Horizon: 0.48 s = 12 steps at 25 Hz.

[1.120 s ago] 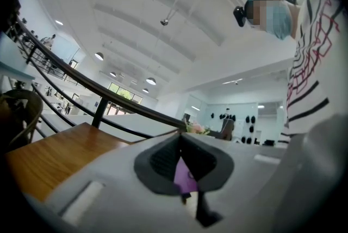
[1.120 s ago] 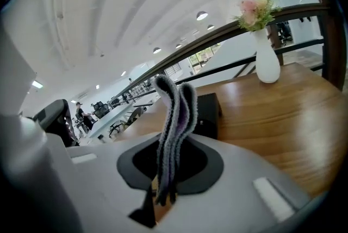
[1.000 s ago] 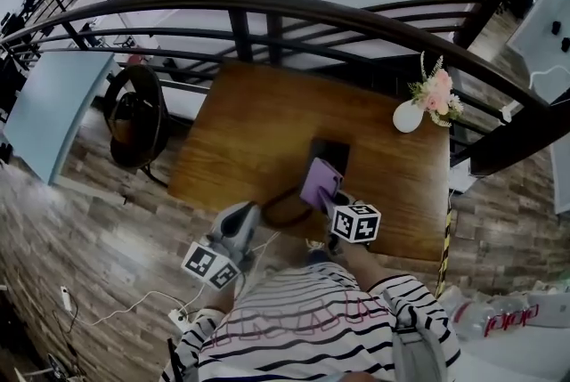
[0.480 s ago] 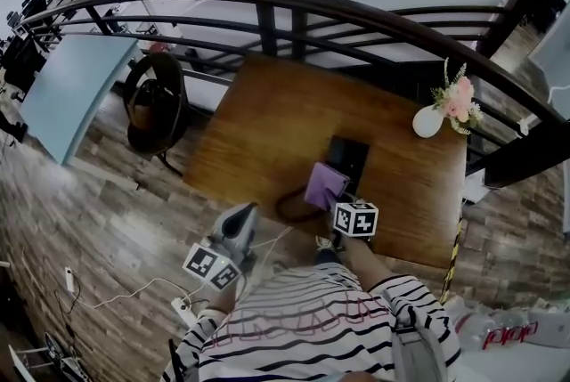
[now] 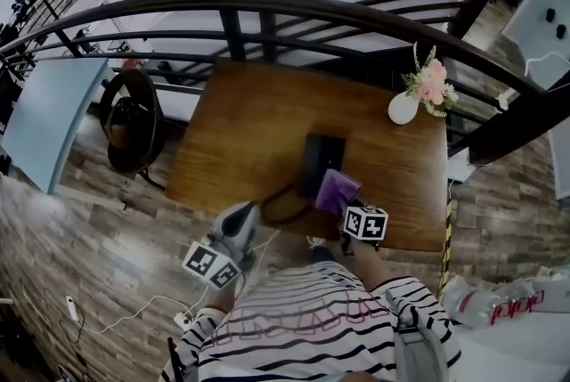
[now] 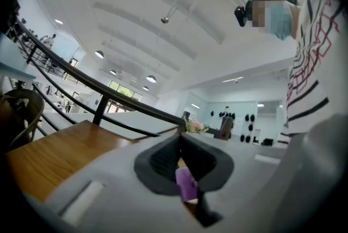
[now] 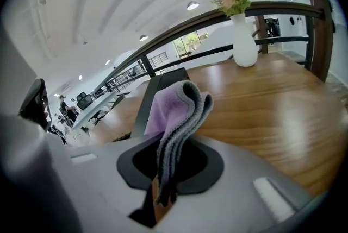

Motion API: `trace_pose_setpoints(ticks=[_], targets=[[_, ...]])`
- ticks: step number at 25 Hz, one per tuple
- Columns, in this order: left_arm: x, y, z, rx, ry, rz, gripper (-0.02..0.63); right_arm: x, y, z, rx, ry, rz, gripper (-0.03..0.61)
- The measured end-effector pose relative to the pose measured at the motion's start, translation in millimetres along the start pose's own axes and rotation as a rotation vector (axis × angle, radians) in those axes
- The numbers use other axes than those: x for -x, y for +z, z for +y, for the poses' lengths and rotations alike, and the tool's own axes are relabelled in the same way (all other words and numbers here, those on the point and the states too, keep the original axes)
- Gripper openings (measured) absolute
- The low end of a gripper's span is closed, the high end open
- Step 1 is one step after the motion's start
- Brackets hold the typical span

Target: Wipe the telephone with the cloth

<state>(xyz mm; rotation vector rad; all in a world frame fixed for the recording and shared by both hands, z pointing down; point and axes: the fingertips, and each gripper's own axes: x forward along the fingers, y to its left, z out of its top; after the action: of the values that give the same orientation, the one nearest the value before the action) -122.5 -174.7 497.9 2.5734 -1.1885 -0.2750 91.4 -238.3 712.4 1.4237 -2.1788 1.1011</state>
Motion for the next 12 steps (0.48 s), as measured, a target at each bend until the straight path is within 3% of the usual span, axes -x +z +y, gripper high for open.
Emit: trace_pose_setpoints(ticks=[12], targets=[[-26.3, -6.4, -10.4, 0.008, -0.071, 0.018, 0.002, 30.0, -2.1, -39.0, -0.059, -0.082, -0.034, 0.038]])
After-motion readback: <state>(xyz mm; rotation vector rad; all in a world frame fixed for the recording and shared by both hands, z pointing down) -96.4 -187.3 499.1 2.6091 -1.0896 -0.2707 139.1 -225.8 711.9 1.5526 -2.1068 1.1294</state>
